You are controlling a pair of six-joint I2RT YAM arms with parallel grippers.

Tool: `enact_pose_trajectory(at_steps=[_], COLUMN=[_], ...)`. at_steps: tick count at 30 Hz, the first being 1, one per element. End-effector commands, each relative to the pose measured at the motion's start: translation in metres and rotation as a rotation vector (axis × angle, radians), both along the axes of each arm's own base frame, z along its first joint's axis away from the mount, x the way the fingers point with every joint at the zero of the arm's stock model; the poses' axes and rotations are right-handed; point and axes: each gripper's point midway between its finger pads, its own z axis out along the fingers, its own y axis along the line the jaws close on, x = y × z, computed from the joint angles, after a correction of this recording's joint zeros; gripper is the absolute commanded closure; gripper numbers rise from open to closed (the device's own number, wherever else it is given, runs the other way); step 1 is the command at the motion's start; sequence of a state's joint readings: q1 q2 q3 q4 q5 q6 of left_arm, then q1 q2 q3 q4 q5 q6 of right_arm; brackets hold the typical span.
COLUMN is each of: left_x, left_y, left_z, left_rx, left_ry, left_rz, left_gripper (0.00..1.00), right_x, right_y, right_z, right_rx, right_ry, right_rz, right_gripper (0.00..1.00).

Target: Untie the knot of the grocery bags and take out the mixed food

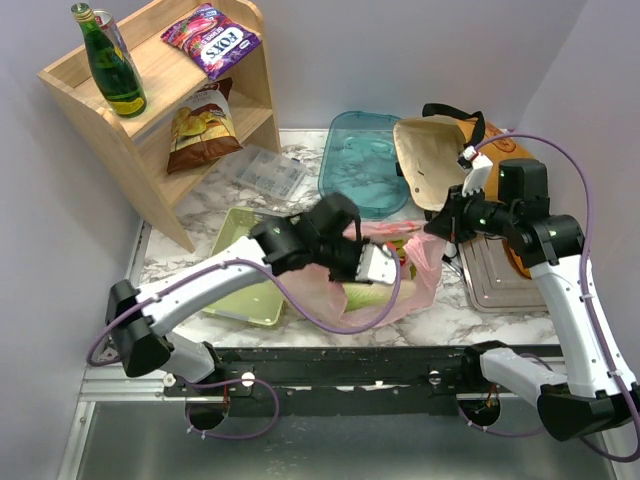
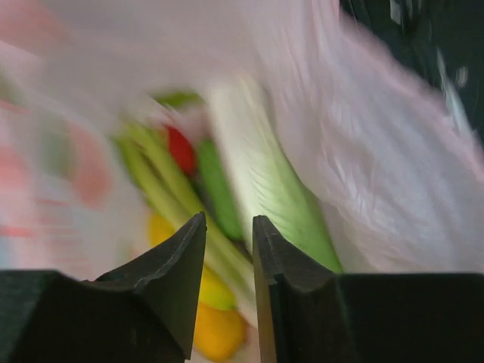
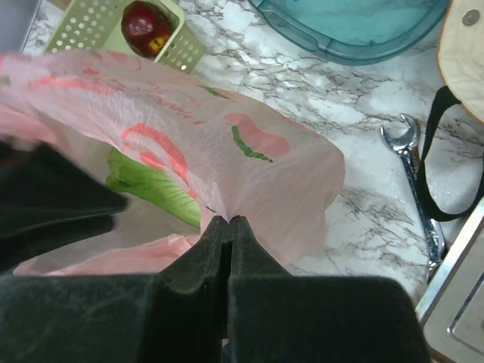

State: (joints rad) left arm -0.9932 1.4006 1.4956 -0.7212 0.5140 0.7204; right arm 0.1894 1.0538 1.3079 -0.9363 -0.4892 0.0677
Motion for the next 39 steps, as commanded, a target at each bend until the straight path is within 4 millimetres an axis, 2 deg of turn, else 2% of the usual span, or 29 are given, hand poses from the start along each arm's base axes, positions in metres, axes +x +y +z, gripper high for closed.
enact_pose_trajectory(at_steps=[1,2,4,5,7,9,13,15,18,23,26,30,34,37,39], left_x=[0.001,-0.001,-0.002,-0.002,-0.003,0.000,0.017,0.022,0.029,0.032,0.018,-0.001,0.000,0.011,0.017], left_y=[0.043,0.057,0.081,0.088,0.095,0.086,0.055,0.042,0.026,0.016,0.014,0.008,0.004,0.004,0.005], left_z=[-0.129,-0.149,-0.176,-0.182,-0.190,-0.183,-0.156,-0.145,-0.140,-0.159,-0.168,-0.184,-0.208,-0.230,-0.239], left_rx=[0.296,0.341,0.400,0.404,0.411,0.364,0.233,0.191,0.150,0.195,0.202,0.254,0.351,0.428,0.463], left_ry=[-0.025,-0.037,-0.086,-0.101,-0.084,-0.050,-0.017,0.010,0.036,0.048,0.052,0.053,0.071,0.075,0.068], left_rz=[0.055,0.060,0.073,0.085,0.125,0.186,0.288,0.311,0.335,0.309,0.227,0.151,0.188,0.243,0.273], left_gripper=[0.70,0.71,0.71,0.71,0.63,0.53,0.39,0.36,0.35,0.37,0.38,0.29,0.27,0.31,0.42], right_x=[0.001,-0.001,-0.004,-0.006,-0.013,-0.025,-0.047,-0.046,-0.042,-0.036,-0.035,-0.031,-0.029,-0.028,-0.028], right_y=[-0.014,-0.017,-0.021,-0.021,-0.016,-0.007,-0.001,-0.002,-0.003,-0.006,-0.010,-0.015,-0.023,-0.027,-0.030], right_z=[0.026,0.027,0.029,0.029,0.026,0.017,-0.018,-0.021,-0.035,-0.049,-0.053,-0.060,-0.070,-0.071,-0.072], right_rx=[-0.050,-0.061,-0.075,-0.075,-0.075,-0.062,-0.068,-0.079,-0.105,-0.142,-0.165,-0.199,-0.248,-0.269,-0.283], right_ry=[-0.115,-0.125,-0.138,-0.139,-0.151,-0.148,-0.084,-0.106,-0.081,-0.067,-0.072,-0.062,-0.048,-0.048,-0.053], right_rz=[-0.042,-0.044,-0.055,-0.056,0.013,0.100,0.219,0.228,0.246,0.261,0.257,0.244,0.222,0.215,0.210], right_gripper=[0.99,0.99,0.99,0.99,0.99,0.99,0.99,0.99,1.00,0.99,0.99,0.99,0.99,0.99,0.99])
